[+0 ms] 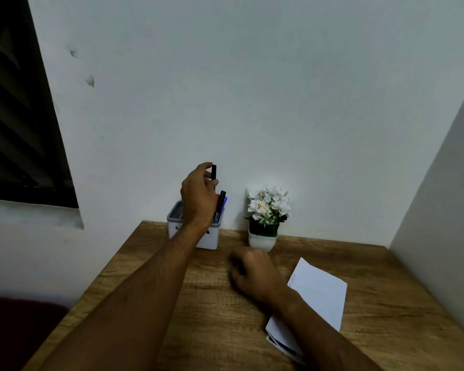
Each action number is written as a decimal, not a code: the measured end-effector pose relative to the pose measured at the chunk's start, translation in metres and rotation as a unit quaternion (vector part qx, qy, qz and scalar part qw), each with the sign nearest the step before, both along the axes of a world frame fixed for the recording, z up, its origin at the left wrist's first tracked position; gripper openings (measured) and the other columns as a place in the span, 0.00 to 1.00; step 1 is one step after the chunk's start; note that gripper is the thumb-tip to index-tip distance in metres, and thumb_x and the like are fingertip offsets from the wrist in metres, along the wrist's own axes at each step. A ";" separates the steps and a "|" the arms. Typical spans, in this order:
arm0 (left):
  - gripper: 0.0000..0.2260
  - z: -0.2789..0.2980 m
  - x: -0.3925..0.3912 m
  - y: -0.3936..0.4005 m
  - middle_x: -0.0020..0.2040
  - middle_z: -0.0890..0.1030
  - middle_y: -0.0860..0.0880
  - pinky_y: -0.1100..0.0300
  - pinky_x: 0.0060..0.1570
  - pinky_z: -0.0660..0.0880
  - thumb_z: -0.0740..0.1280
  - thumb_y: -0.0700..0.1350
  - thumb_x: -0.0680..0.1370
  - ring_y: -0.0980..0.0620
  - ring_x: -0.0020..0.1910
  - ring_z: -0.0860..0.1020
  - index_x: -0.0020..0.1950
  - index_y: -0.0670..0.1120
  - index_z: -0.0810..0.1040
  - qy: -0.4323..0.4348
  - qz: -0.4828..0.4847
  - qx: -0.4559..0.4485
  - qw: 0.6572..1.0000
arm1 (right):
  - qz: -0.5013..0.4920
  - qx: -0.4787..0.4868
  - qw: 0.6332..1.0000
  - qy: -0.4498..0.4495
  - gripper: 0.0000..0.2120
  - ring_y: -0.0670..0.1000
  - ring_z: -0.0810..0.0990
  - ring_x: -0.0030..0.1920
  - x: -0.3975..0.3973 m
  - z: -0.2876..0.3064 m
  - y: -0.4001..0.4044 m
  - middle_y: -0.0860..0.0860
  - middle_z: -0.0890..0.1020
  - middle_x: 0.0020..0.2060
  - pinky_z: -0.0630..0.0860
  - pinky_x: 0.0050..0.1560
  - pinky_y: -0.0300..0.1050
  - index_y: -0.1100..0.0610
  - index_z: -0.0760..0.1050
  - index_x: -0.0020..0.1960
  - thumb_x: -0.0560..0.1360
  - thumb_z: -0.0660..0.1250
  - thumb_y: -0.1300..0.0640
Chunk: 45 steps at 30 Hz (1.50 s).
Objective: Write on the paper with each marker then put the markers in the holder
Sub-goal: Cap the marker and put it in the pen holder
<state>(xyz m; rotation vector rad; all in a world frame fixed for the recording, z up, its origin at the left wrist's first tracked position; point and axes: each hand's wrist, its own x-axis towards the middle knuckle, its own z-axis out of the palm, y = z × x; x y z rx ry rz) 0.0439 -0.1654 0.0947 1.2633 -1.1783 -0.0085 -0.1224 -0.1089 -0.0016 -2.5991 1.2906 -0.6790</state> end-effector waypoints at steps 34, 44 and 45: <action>0.12 -0.052 0.015 0.093 0.51 0.82 0.44 0.63 0.40 0.72 0.69 0.32 0.72 0.47 0.50 0.81 0.54 0.41 0.80 -0.093 0.081 0.208 0.970 | 0.024 0.006 1.000 -0.004 0.12 0.51 0.84 0.50 0.026 0.013 0.040 0.52 0.87 0.50 0.81 0.53 0.46 0.57 0.84 0.58 0.77 0.66 0.59; 0.04 -0.072 0.030 0.152 0.48 0.82 0.44 0.60 0.35 0.74 0.71 0.38 0.73 0.47 0.47 0.81 0.47 0.43 0.80 -0.203 0.125 0.396 0.887 | 0.045 0.013 0.999 -0.011 0.12 0.49 0.84 0.51 0.040 0.014 0.075 0.52 0.87 0.53 0.82 0.54 0.46 0.56 0.83 0.60 0.79 0.67 0.58; 0.04 -0.073 0.029 0.155 0.48 0.82 0.44 0.60 0.36 0.74 0.71 0.39 0.73 0.47 0.48 0.81 0.47 0.43 0.80 -0.210 0.126 0.401 0.883 | 0.046 0.015 0.999 -0.010 0.12 0.49 0.84 0.51 0.041 0.013 0.077 0.52 0.87 0.53 0.82 0.53 0.46 0.56 0.83 0.60 0.79 0.67 0.58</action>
